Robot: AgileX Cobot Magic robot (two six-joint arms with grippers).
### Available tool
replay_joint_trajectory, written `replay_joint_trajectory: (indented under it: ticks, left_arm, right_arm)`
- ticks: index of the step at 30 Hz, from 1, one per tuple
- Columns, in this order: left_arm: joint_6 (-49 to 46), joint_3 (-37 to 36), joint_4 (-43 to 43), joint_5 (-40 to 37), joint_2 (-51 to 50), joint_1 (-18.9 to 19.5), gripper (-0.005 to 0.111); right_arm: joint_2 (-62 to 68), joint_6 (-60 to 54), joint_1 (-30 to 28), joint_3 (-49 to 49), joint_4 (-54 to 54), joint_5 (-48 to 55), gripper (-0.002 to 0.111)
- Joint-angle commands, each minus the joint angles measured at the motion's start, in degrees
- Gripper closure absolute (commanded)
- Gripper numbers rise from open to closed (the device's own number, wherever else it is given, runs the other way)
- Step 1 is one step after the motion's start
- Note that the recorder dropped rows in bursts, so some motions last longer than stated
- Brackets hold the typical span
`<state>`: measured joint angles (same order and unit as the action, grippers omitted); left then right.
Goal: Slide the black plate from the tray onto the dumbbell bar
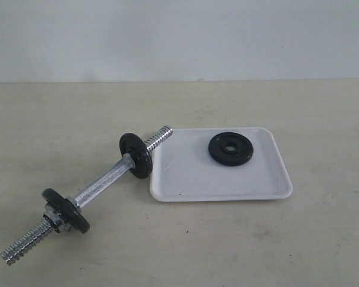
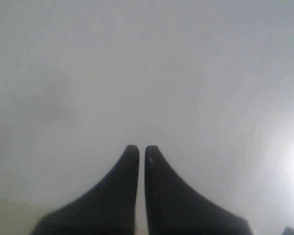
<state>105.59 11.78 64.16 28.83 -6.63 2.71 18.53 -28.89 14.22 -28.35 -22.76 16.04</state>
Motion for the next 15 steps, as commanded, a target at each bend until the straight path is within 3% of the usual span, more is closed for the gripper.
replay_joint_trajectory:
  ticks: [1, 3, 5, 8, 15]
  left_arm:
    - [-24.5, 0.3, -25.8, -1.2, -0.1, 0.1, 0.102]
    - [-36.8, 1.4, -30.2, -0.8, -0.2, 0.1, 0.102]
    - [-38.7, 3.9, -25.3, -4.9, -1.3, 0.1, 0.102]
    - [-32.4, 8.7, -9.5, -10.2, -5.6, 0.1, 0.102]
    - [-15.3, 20.8, 16.1, -7.7, -22.6, 0.1, 0.102]
  right_arm:
    - [0.2, -1.0, 0.1, -0.3, -2.5, -8.5, 0.104]
    - [0.6, -1.0, 0.1, -0.3, -2.6, -9.8, 0.104]
    - [1.8, -1.4, 0.1, -0.3, -2.5, -9.8, 0.104]
    - [5.4, -2.9, 0.1, -0.4, -2.4, -9.1, 0.104]
    - [18.9, -4.1, 0.1, -7.9, -2.3, 0.0, 0.104]
